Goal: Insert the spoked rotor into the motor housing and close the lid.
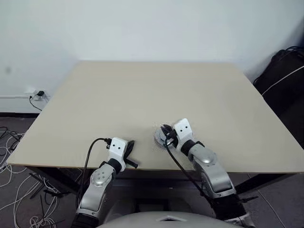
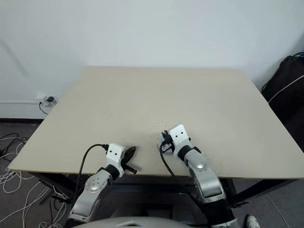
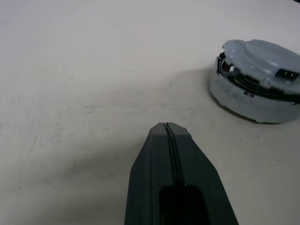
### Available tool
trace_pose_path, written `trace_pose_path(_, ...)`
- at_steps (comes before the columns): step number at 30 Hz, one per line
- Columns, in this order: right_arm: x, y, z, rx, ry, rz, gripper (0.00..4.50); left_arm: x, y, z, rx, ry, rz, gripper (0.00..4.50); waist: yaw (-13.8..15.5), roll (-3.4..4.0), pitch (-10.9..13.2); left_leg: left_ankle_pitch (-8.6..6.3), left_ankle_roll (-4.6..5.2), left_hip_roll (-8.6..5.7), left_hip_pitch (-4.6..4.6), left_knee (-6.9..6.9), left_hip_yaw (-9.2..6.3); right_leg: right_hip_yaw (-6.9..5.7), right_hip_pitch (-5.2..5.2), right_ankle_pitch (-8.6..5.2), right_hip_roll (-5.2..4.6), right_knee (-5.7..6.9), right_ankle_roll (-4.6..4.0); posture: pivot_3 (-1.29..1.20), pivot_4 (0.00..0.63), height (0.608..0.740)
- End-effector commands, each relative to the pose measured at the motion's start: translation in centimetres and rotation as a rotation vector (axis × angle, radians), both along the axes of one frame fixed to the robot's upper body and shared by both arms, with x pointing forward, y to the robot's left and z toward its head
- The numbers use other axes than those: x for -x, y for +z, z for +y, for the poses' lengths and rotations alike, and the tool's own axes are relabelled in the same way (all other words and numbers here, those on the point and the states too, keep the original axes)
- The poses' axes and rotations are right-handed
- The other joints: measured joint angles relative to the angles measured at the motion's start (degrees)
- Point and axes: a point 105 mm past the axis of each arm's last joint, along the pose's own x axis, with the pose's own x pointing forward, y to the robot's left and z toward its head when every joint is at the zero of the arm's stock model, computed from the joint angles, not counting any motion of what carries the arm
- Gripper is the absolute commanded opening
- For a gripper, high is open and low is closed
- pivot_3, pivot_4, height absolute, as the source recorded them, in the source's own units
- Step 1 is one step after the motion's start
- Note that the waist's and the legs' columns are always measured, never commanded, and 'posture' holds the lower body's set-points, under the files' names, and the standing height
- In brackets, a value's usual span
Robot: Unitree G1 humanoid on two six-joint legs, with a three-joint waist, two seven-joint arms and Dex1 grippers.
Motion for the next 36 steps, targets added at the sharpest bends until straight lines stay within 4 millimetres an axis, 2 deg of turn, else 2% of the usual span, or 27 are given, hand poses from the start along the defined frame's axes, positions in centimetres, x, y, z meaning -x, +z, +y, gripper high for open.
trace_pose_path(1, 0.4, 1.0, 0.1, -0.02, 0.069, -0.027, 1.58, -0.5, 1.4, -0.5, 0.011, -0.008, -0.062, 0.0, 0.0, 0.0, 0.0, 0.0, 0.0, 0.0, 0.0, 0.0, 0.0, 0.0, -0.01, 0.0, 0.0, 0.0, 0.0, 0.0, 0.0, 0.74)
trace_pose_path(10, 0.6, -0.3, -0.4, 0.003, 0.106, 0.024, 4.49, -0.4, 1.3, -0.8, 0.017, -0.012, -0.06, 0.0, 0.2, -0.05, 0.0, 0.0, 0.01, 0.0, -0.03, 0.01, 0.0, 0.01, -0.01, 0.01, -0.01, -0.01, 0.02, 0.0, 0.0, 0.74)
trace_pose_path(36, -1.6, -2.5, -1.7, 0.01, 0.043, 0.078, 4.49, -0.4, 1.5, 0.0, 0.012, 0.028, -0.066, 0.0, 0.2, -0.05, 0.0, 0.0, 0.01, 0.0, -0.04, 0.01, 0.0, 0.03, -0.03, 0.17, -0.01, 0.0, 0.26, 0.0, 0.0, 0.74)
